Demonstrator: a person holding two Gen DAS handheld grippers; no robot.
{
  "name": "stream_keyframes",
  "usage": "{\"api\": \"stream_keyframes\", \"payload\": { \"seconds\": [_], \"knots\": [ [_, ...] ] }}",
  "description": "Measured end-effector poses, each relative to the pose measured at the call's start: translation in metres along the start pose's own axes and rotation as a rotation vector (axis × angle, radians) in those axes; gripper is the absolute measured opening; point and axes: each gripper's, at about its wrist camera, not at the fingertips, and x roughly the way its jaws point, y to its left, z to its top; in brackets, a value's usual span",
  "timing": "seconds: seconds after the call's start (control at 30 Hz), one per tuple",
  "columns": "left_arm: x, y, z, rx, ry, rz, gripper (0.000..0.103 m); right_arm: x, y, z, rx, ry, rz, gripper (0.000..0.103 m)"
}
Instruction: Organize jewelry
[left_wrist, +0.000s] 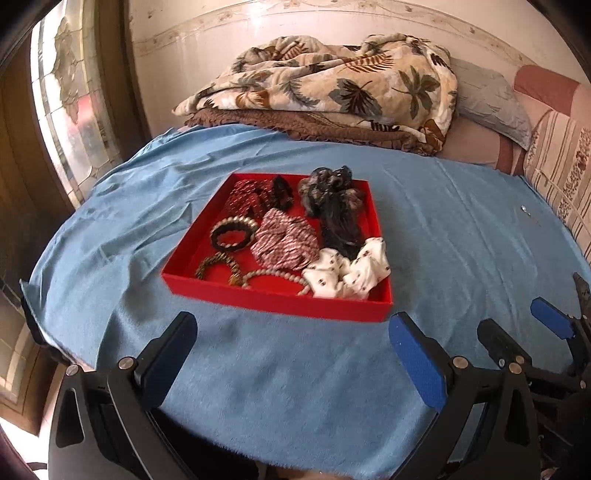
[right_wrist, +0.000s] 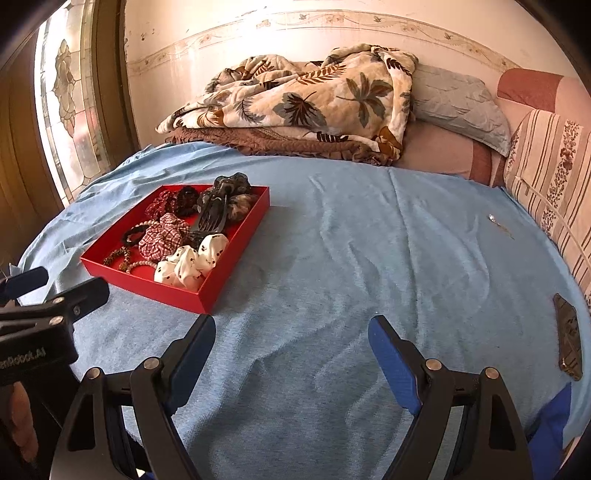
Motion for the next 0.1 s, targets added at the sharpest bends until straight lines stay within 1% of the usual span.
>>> {"api": "stream_keyframes", "payload": {
  "seconds": [0.1],
  "knots": [
    [0.005, -0.015, 0.009, 0.018, 0.018, -0.028, 0.103, 0.002, -0.016, 0.001, 0.026, 0.003, -0.006, 0.089]
  ]
}}
